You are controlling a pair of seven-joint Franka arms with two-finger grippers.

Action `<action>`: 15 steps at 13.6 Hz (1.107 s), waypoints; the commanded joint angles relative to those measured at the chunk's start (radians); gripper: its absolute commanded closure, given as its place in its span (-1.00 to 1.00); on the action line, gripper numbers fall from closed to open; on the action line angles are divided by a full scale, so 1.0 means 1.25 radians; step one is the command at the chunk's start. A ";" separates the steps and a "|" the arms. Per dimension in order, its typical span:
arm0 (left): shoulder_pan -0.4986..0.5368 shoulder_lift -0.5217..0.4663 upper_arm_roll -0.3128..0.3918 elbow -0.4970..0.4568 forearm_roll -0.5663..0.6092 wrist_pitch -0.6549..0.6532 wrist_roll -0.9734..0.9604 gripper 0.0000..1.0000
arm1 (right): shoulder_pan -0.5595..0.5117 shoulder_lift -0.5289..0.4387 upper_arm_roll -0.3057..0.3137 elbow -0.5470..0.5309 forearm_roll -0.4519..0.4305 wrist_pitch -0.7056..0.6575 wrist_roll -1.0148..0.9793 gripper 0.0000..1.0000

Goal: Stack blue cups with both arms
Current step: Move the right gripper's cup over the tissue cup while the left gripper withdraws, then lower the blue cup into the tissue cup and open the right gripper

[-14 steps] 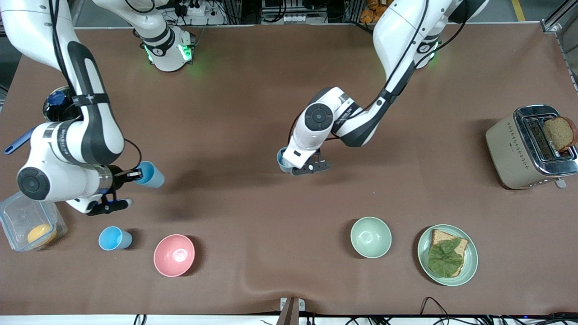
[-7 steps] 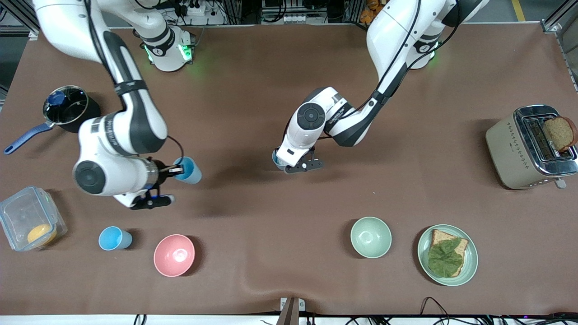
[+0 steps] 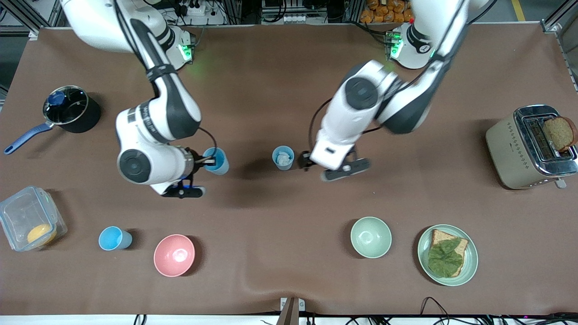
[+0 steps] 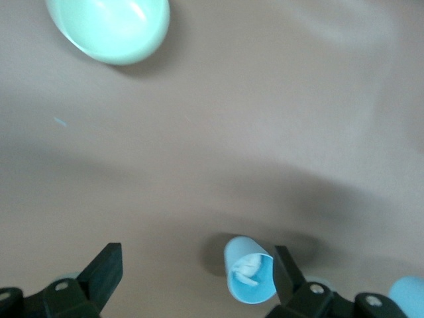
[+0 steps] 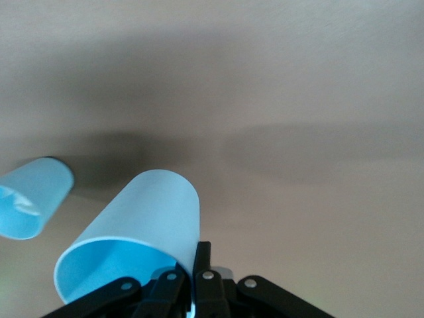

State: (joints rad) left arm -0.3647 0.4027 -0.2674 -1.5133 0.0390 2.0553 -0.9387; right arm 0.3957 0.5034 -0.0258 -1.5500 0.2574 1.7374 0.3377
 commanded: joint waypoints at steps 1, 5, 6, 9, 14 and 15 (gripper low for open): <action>0.107 -0.107 -0.005 -0.032 0.006 -0.095 0.132 -1.00 | 0.049 0.016 -0.010 0.018 0.057 -0.003 0.079 1.00; 0.263 -0.203 -0.007 -0.028 -0.004 -0.239 0.309 -1.00 | 0.129 0.035 -0.010 0.019 0.086 0.076 0.191 1.00; 0.289 -0.215 -0.005 -0.028 -0.005 -0.262 0.347 -1.00 | 0.145 0.043 -0.010 0.023 0.085 0.095 0.218 1.00; 0.371 -0.247 -0.008 -0.024 -0.019 -0.315 0.472 -1.00 | 0.172 0.076 -0.009 0.059 0.087 0.121 0.249 1.00; 0.374 -0.261 -0.002 0.008 -0.010 -0.374 0.485 -1.00 | 0.209 0.081 -0.010 0.067 0.125 0.155 0.273 1.00; 0.374 -0.264 0.002 0.009 -0.008 -0.380 0.485 -1.00 | 0.211 0.086 -0.010 0.066 0.127 0.159 0.274 1.00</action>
State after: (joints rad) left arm 0.0961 0.0899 -0.2679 -1.5072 0.0347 1.6090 -0.3494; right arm 0.6376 0.5868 -0.0256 -1.4934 0.3887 1.9251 0.6609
